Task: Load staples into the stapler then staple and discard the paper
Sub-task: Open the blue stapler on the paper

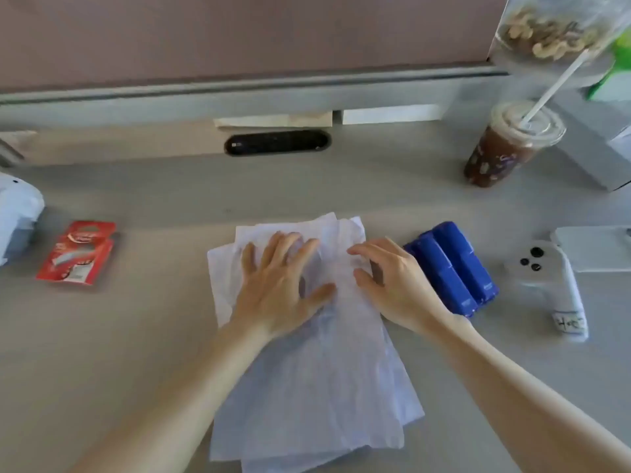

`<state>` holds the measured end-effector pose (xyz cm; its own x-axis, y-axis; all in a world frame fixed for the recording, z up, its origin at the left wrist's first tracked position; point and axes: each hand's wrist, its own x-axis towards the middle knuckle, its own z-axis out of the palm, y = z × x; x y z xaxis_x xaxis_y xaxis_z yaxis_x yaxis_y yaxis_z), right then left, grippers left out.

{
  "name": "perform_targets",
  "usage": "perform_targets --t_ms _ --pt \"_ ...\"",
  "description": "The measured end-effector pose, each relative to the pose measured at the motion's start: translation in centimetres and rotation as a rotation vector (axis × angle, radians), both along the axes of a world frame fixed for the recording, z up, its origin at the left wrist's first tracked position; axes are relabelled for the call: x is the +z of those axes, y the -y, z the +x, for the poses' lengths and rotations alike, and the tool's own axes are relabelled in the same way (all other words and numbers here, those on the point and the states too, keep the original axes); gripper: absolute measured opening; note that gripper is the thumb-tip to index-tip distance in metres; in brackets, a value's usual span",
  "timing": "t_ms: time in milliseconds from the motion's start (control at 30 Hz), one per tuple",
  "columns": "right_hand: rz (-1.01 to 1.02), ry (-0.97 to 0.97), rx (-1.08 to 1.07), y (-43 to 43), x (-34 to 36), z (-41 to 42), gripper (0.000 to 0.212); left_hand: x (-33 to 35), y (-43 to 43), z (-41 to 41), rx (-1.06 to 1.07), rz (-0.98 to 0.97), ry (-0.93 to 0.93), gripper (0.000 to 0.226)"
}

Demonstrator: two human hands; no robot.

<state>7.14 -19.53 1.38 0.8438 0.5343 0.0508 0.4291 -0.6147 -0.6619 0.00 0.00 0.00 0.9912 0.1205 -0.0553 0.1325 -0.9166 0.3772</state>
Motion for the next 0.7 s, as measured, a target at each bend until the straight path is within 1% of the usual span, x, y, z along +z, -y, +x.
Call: perform_targets --t_ms 67,133,233,333,433,500,600,700 --pt "0.059 0.134 -0.012 0.1 -1.2 -0.2 0.026 -0.5 0.1 -0.1 -0.034 0.089 0.066 0.070" --pt "0.065 0.232 -0.009 0.0 -1.9 -0.5 0.021 -1.0 0.0 -0.2 -0.034 0.113 0.113 0.069" --pt "0.051 0.329 -0.006 0.2 -2.3 -0.8 0.018 -1.5 0.0 -0.5 -0.048 0.105 0.168 0.070" --pt "0.047 0.358 -0.023 0.4 -2.1 -1.0 0.016 -1.6 -0.1 -0.4 -0.067 0.102 0.198 0.068" --pt "-0.031 0.458 -0.029 1.1 -1.4 -2.0 0.016 -1.4 0.3 -0.9 -0.075 0.206 0.269 0.057" --pt "-0.062 0.545 -0.072 1.9 -0.6 -2.7 0.016 -1.2 0.8 -1.6 -0.074 0.253 0.334 0.046" --pt "-0.070 0.626 -0.202 2.7 0.1 -2.8 0.018 -1.0 1.6 -2.5 -0.051 0.162 0.325 0.033" --pt "-0.166 0.590 -0.330 3.6 -0.2 -2.2 0.030 -0.8 1.7 -3.0 -0.069 0.056 0.270 0.041"
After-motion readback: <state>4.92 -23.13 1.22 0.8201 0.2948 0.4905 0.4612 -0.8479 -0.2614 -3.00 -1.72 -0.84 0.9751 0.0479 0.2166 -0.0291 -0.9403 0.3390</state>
